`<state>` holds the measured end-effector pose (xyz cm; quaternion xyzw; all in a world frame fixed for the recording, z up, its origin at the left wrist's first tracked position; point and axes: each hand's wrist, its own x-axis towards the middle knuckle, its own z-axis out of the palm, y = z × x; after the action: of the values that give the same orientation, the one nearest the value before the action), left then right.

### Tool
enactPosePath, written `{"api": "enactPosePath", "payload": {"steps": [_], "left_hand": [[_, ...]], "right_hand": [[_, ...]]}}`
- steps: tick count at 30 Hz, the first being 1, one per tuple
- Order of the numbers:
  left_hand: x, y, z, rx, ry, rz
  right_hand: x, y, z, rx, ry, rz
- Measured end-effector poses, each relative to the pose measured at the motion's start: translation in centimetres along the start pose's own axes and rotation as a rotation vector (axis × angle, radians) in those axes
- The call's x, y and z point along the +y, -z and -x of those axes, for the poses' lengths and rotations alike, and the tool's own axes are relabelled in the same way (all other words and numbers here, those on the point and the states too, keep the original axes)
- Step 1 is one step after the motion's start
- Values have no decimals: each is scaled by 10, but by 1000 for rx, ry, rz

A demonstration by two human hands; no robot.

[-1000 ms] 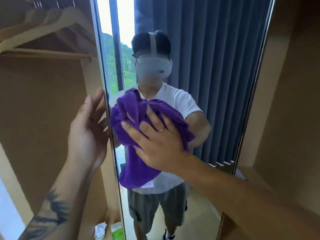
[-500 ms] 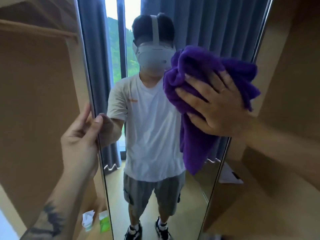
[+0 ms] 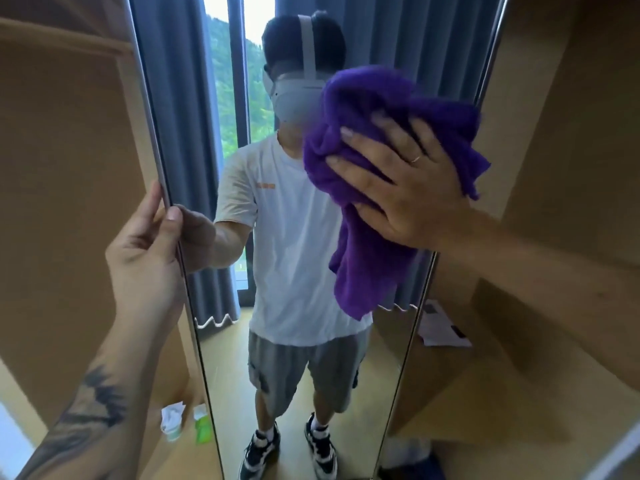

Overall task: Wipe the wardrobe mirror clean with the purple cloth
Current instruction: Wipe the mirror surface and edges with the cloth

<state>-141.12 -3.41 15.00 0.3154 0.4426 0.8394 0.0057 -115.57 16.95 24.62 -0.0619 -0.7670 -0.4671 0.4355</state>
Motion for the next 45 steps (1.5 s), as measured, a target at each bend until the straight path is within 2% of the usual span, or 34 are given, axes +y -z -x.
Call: {"api": "enactPosePath", "payload": {"steps": [2, 3, 4, 6, 7, 8, 10, 13, 15, 17, 18, 20, 22, 24, 25, 27, 29, 30, 31, 32, 34, 35, 36, 38, 40, 43, 45], "left_hand": [[-2, -2, 0, -9, -13, 5], [-4, -2, 1, -4, -30, -6], [-4, -2, 1, -2, -37, -13], [-2, -1, 2, -17, -20, -7], [-2, 0, 2, -19, -14, -17], [0, -1, 3, -21, -13, -34], [0, 0, 5, -10, -18, -41], [1, 1, 5, -7, -36, -9], [-2, 3, 4, 2, -24, 1], [-3, 6, 7, 2, -25, -18], [-3, 8, 9, 2, -34, -33], [-4, 10, 12, 0, -48, -68], [-2, 8, 13, 2, -50, -88], [-2, 7, 13, 14, -57, -110], [-1, 7, 14, 21, -59, -124], [0, 6, 16, 33, -60, -125], [0, 7, 16, 43, -49, -116], [0, 7, 17, 46, -41, -112], [0, 8, 17, 49, -31, -105], [0, 7, 17, 49, -23, -97], [3, 5, 18, 47, -4, -77], [4, 6, 18, 46, 7, -66], [6, 5, 19, 42, 17, -61], [7, 3, 19, 44, 33, -49], [7, 1, 20, 50, 51, -40], [7, 3, 23, 63, 59, 3], [8, 4, 25, 15, 88, 26]], "right_hand": [[-48, -10, 26, 29, -171, -49], [-73, -15, 44, 29, -135, -81], [-92, -20, 63, 1, 14, -104], [-105, -26, 92, -142, 457, -149], [-99, -27, 94, -180, 600, -181], [-88, -26, 86, -174, 635, -207], [-61, -23, 55, -105, 510, -234], [-27, -13, 5, 18, 195, -130], [-39, -10, 4, 97, 6, -131], [-75, -15, 34, 96, -106, -141], [-96, -18, 55, 69, -83, -144], [-116, -21, 88, -33, 149, -142], [-103, -20, 93, -123, 414, -155], [-75, -15, 71, -94, 510, -156], [-58, -14, 56, -56, 467, -146], [-29, -12, 34, 39, 222, -95], [-37, -13, 30, 119, -46, -100], [-54, -15, 39, 136, -113, -130], [-75, -18, 52, 124, -99, -158], [-96, -21, 69, 83, -2, -179], [-118, -28, 94, -67, 351, -192], [-114, -30, 93, -99, 476, -194], [-107, -31, 81, -83, 517, -208], [-91, -28, 43, -5, 439, -220], [-75, -23, 7, 58, 266, -164], [-95, -19, 0, 118, 52, -168], [-130, -26, 26, 79, 156, -193]]}}
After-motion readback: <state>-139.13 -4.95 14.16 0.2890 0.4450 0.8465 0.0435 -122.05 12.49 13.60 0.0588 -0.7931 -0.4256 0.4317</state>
